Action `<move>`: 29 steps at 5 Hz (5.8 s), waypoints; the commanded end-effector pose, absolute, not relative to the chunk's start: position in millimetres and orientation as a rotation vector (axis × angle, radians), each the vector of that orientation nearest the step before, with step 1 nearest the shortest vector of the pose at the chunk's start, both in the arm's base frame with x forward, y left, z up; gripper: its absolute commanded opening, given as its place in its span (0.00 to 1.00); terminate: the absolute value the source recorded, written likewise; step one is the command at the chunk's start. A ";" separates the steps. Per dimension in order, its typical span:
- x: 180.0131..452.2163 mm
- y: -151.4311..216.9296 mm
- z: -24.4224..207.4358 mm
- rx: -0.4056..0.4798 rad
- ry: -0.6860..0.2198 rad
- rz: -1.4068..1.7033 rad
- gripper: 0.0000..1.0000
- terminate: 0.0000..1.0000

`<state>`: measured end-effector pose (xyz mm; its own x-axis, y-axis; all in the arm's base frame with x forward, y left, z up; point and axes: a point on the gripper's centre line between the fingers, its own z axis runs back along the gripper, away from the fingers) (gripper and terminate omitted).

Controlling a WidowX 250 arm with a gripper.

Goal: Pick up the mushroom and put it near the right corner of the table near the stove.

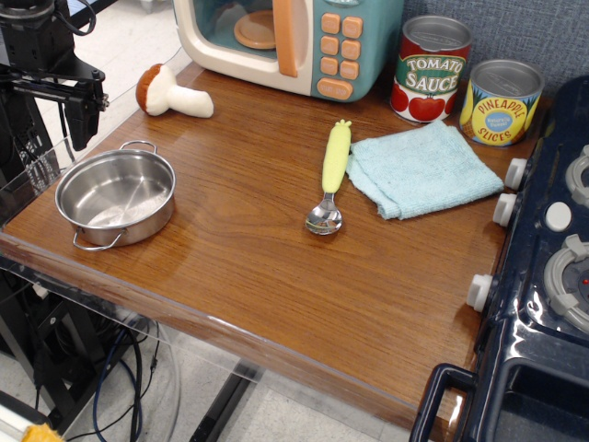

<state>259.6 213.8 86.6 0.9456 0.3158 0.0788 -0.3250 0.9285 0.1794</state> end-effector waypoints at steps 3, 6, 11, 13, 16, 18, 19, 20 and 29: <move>305.9 218.7 95.6 0.150 -0.081 0.379 1.00 0.00; 384.7 215.4 101.8 0.100 -0.176 0.394 1.00 0.00; 428.8 234.2 59.5 0.207 -0.206 0.364 0.00 0.00; 428.6 233.8 65.0 0.204 -0.216 0.361 0.00 0.00; 390.5 217.0 142.1 0.398 -0.278 0.432 0.00 0.00; 336.3 156.4 158.5 0.336 -0.315 0.368 0.00 0.00; 306.7 112.8 157.0 0.294 -0.311 0.309 0.00 0.00; 278.3 68.0 150.0 0.249 -0.305 0.197 0.00 0.00; 257.0 -65.4 46.8 0.301 -0.161 -0.183 1.00 0.00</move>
